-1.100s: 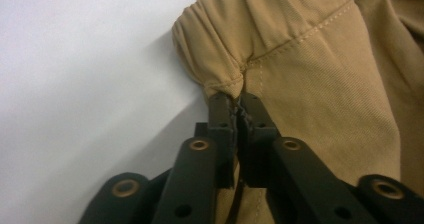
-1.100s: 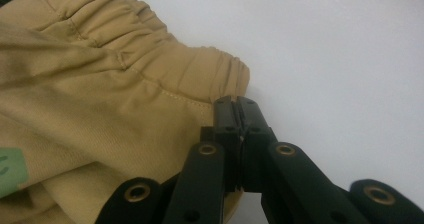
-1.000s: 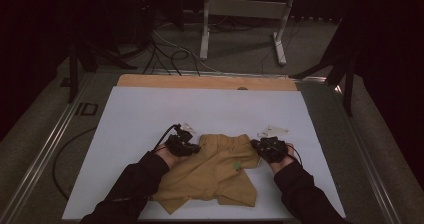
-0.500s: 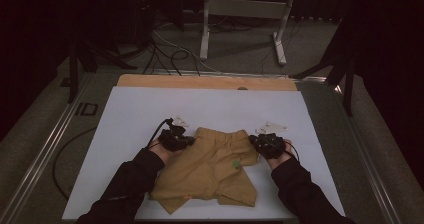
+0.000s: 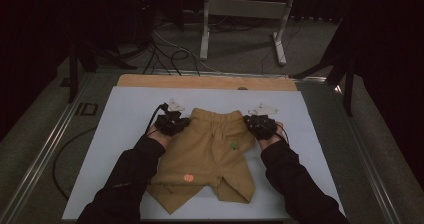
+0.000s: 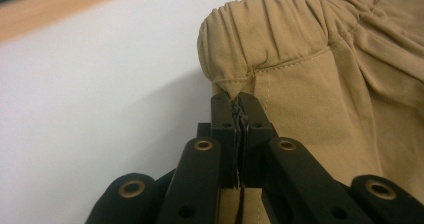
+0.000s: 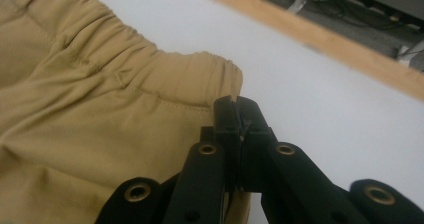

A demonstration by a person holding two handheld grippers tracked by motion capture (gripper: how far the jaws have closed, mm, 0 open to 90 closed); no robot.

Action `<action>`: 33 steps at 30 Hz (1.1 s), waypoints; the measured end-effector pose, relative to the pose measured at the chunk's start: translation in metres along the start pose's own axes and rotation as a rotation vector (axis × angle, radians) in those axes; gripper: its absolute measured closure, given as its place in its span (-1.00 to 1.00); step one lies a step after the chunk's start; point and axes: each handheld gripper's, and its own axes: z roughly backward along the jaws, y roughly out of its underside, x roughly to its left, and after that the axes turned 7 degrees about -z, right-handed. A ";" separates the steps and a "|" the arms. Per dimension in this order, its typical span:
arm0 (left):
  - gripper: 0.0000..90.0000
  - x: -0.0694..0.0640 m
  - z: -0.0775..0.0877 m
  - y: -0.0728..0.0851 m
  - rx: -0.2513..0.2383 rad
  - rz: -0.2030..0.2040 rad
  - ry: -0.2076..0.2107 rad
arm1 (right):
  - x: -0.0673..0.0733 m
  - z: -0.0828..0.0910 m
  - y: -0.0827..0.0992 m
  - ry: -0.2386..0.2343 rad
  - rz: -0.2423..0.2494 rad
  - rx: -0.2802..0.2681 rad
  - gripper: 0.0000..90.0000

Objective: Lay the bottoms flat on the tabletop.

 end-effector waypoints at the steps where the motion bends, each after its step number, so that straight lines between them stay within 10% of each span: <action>1: 0.96 0.003 0.000 -0.003 -0.007 0.008 -0.015 | -0.001 -0.002 -0.004 0.006 -0.005 -0.006 0.98; 5: 0.96 0.012 0.003 -0.011 -0.052 0.035 -0.078 | -0.003 -0.009 -0.022 0.025 -0.020 -0.045 0.97; 7: 0.84 0.017 0.004 -0.013 -0.076 0.044 -0.096 | -0.003 -0.011 -0.029 0.016 -0.053 -0.061 0.60; 10: -0.22 0.024 0.000 -0.011 -0.029 0.091 -0.023 | -0.004 -0.012 -0.034 -0.016 -0.103 -0.062 -0.04; 14: -0.73 0.022 -0.001 0.000 -0.013 0.067 0.043 | -0.004 -0.007 -0.031 -0.040 -0.096 -0.070 -0.40; 33: -0.88 0.004 0.029 0.009 -0.044 0.013 0.152 | 0.003 0.018 -0.007 -0.128 -0.055 -0.051 -0.69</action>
